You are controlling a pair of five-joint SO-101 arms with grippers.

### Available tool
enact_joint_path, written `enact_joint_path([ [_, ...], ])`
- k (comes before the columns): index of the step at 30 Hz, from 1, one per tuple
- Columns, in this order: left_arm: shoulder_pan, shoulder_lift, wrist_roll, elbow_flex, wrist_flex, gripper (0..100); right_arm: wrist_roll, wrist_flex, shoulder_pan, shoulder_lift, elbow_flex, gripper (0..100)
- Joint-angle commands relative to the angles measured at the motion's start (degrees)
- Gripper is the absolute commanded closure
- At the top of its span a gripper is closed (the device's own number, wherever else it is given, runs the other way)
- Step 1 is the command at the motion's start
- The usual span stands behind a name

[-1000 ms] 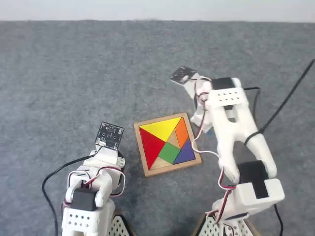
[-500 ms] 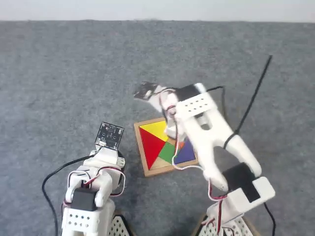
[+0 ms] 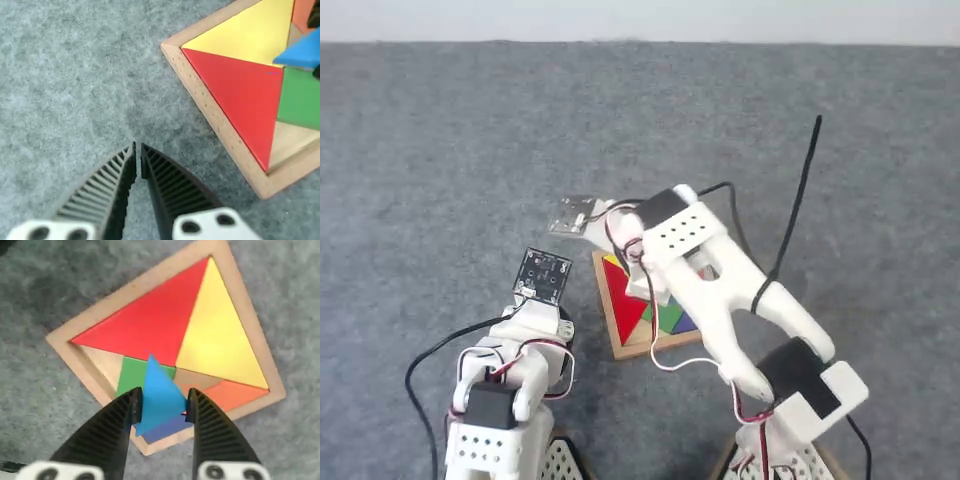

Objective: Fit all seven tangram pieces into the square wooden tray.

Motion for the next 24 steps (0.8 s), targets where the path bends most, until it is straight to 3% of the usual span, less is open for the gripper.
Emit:
enact_joint_path([
  [1,-0.2,-1.1,-0.2,-0.6,0.2,98,1.5,0.1,-2.0,-0.2,-3.3,90.2],
  [10,-0.2,-1.1,-0.2,-0.6,0.2,98,13.4,-2.6,-7.8,-0.8,6.1,90.5],
  [24,-0.2,-1.1,-0.2,-0.6,0.2,98,14.1,-3.2,-9.1,-0.3,7.6,90.5],
])
